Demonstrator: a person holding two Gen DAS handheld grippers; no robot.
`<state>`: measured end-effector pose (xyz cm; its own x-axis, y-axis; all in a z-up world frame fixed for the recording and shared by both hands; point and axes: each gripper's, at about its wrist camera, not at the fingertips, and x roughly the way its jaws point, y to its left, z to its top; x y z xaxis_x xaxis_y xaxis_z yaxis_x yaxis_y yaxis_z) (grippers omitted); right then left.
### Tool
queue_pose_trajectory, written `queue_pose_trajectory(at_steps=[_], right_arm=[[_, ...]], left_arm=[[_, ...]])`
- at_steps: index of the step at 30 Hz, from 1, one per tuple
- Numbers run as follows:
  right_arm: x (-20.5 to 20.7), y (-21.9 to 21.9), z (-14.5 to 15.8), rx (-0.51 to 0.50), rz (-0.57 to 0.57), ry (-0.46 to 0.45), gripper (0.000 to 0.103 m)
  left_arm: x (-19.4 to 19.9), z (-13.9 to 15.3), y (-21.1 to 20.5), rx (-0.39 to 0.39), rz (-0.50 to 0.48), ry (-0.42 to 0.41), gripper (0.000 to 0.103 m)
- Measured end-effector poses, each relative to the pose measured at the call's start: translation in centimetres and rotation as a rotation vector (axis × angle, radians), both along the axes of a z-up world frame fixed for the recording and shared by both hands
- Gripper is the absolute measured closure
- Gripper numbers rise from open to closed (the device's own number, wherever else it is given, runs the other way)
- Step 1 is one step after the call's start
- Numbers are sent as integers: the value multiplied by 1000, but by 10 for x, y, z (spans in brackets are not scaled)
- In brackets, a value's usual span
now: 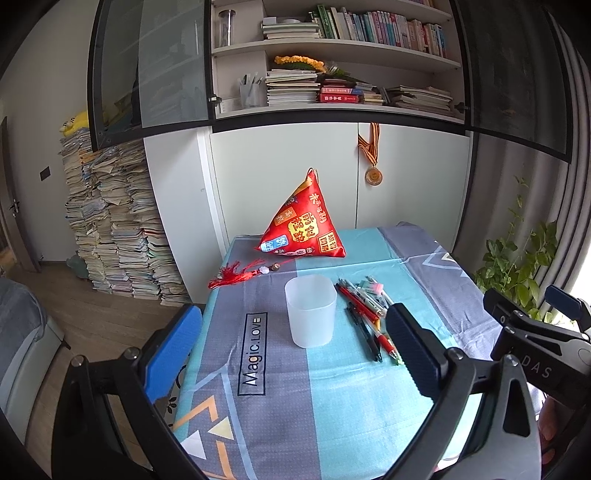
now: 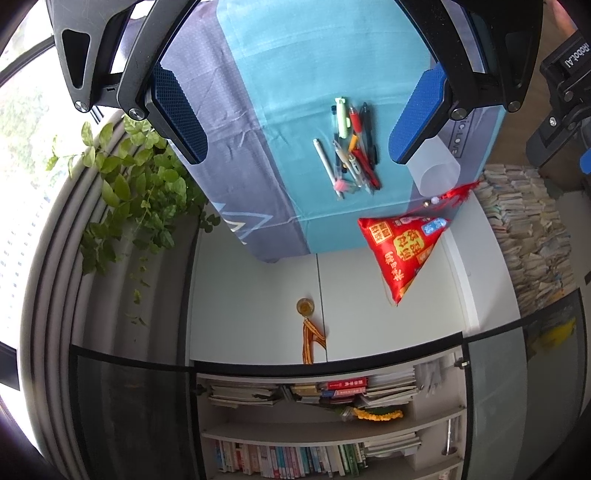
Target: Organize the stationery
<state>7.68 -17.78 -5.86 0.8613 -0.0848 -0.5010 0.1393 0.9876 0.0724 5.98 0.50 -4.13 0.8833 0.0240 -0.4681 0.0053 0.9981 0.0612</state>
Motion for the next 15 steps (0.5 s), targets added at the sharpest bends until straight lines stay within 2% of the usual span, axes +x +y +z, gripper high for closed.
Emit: queue_pose_trajectory(at_steps=[15], right_arm=[[-1,-2,-1,2,-2,3,4]], left_arm=[[5,-7,3,-4,8,18,4]])
